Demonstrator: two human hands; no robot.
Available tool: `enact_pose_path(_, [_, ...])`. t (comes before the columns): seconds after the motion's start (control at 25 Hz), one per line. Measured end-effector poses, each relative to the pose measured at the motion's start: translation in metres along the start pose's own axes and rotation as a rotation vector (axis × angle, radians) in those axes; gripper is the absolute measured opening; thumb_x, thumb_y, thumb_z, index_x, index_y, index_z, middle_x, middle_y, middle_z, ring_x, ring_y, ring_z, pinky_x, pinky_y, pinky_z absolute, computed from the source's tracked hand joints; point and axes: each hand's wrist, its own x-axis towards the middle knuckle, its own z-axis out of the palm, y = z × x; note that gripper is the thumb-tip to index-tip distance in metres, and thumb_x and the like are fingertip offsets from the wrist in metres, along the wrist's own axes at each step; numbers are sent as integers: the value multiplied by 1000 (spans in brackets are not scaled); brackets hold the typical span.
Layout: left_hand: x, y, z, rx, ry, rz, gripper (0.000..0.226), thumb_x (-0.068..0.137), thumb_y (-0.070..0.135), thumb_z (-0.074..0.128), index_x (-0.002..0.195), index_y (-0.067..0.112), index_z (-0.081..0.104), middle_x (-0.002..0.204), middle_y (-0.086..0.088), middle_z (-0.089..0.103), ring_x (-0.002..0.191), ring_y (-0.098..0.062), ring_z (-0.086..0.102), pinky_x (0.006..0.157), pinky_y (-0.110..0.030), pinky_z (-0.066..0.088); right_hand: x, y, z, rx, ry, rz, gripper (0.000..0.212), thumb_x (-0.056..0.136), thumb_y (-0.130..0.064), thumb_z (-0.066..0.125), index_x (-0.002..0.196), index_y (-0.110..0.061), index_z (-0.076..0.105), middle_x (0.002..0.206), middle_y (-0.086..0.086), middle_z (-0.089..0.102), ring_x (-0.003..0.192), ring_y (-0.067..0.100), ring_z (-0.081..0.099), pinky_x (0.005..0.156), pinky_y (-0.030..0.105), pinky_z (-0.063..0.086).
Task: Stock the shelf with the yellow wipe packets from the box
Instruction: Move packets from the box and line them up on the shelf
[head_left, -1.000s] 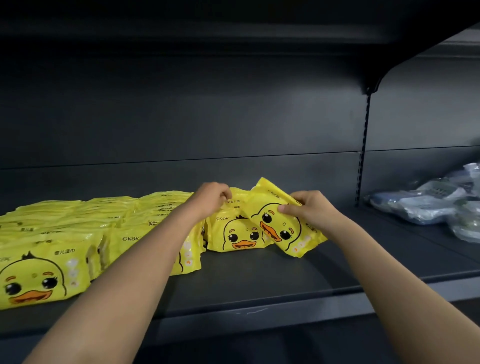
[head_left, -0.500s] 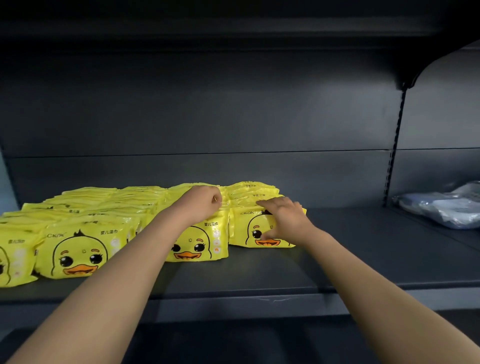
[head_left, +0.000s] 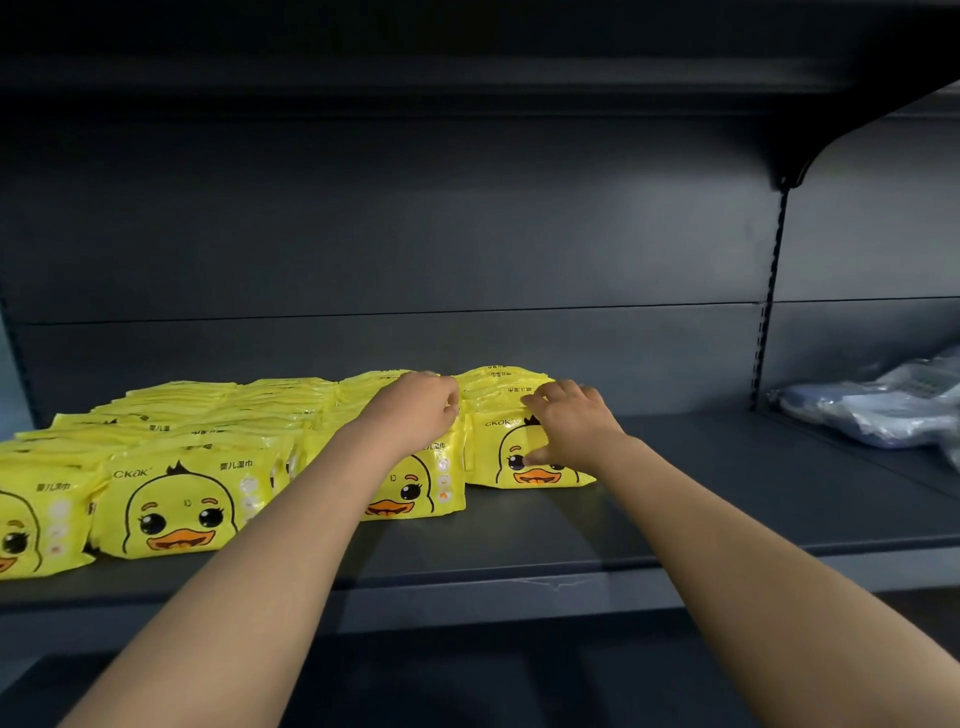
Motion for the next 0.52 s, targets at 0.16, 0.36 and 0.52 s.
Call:
enact_pose_path(0.16, [-16,16,-21,67,40,8,23,94,19,42,110,16,59,114,-4,58,106,-22,52,85,-35,46,-21,7,-34,-9,25,44,60,86,-50,56,133,-15,45,133,8,50,125,26,41,102,41,35])
enact_pose_path(0.36, [-60,45,-50,126,108,14,26,96,23,40,114,16,57,116,-3,57,109,-22,51,83,-34,43,-69,12,-69,29,29,57,50,89,-44,50,129,-14,49,128,9,52,124,27,40,97,41,37])
enact_pose_path(0.52, [-115,74,-63,181,75,-14,28,97,27,40,118,17,55,120,-2,55,113,-22,48,85,-35,45,-128,7,-84,129,35,38,49,90,-42,51,129,-12,50,130,9,51,125,27,39,96,40,38])
